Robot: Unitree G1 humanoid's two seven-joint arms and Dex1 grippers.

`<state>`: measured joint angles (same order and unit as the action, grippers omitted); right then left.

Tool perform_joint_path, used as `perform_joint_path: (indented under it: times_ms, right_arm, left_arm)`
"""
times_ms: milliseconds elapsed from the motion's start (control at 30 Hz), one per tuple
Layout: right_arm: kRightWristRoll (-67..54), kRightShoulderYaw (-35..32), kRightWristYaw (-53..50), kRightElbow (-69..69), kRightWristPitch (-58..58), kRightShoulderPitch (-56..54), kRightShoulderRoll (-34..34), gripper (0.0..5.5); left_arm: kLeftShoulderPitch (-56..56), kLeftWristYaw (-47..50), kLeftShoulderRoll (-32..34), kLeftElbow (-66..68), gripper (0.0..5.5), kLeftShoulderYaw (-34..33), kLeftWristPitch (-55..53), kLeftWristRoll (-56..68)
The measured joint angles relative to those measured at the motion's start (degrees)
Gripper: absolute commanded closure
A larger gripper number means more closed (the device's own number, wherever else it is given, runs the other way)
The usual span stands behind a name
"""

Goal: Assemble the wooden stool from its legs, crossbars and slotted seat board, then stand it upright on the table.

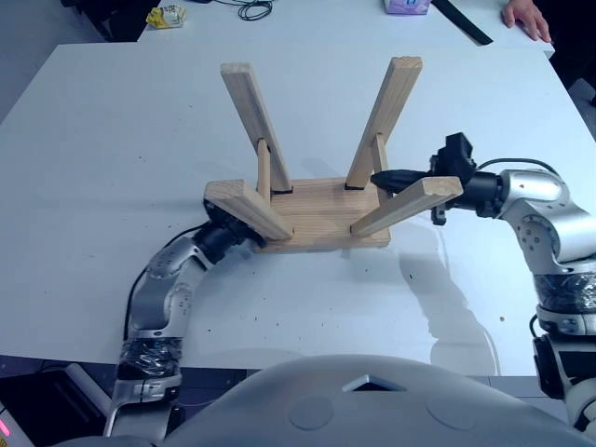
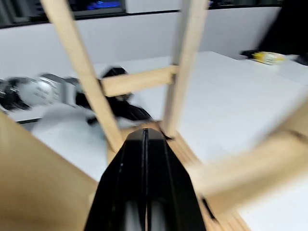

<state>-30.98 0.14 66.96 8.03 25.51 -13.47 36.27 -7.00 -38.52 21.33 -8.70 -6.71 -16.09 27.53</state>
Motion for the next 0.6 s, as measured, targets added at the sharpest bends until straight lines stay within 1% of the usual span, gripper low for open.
perform_joint_path:
  times_ms: [100, 200, 233, 333, 400, 433, 467, 500, 600]
  right_arm:
    - [-0.13, -1.27, 0.07, -0.26, -0.53, 1.53, 1.55, 5.5]
    - [-0.12, -2.98, -0.32, -0.32, -0.56, 3.81, 2.79, 5.5]
    - [0.15, -4.08, -0.82, -0.9, -0.66, 5.34, 3.57, 5.5]
    - [4.04, -6.35, -4.84, -4.34, -2.5, 8.87, 5.04, 5.5]
    - [6.01, -6.42, -6.67, -5.15, -3.43, 11.62, 4.7, 5.5]
    - [7.25, -5.71, -8.14, -5.14, -4.37, 13.11, 4.03, 5.5]
    - [8.11, -4.84, -9.25, -5.14, -4.9, 13.83, 3.2, 5.5]
    - [9.37, -4.03, -10.57, -5.16, -5.39, 14.29, 2.0, 5.5]
    - [11.54, -2.42, -12.81, -5.05, -6.77, 14.54, 1.19, 5.5]
  left_arm:
    - [-2.41, -2.11, 4.3, -4.89, 5.49, -5.02, -0.85, 3.2]
    - [-5.83, -4.75, 7.66, -7.43, 5.49, -6.56, -1.96, 4.18]
    - [-7.52, -5.01, 8.73, -7.37, 5.29, -7.62, -2.01, 3.83]
    - [-11.38, -4.66, 10.35, -5.45, 4.99, -9.69, -1.78, 1.64]
    - [-13.09, -4.42, 10.45, -3.78, 4.71, -9.31, -1.49, -0.18]
    - [-13.38, -4.33, 10.43, -2.68, 4.61, -8.37, -0.41, -1.97]
    - [-13.32, -4.18, 10.38, -1.82, 4.4, -7.42, 0.5, -3.26]
    - [-13.14, -4.06, 10.09, -1.18, 4.4, -6.4, 1.52, -4.66]
    - [-12.81, -3.97, 9.6, -0.69, 4.8, -4.27, 3.48, -7.1]
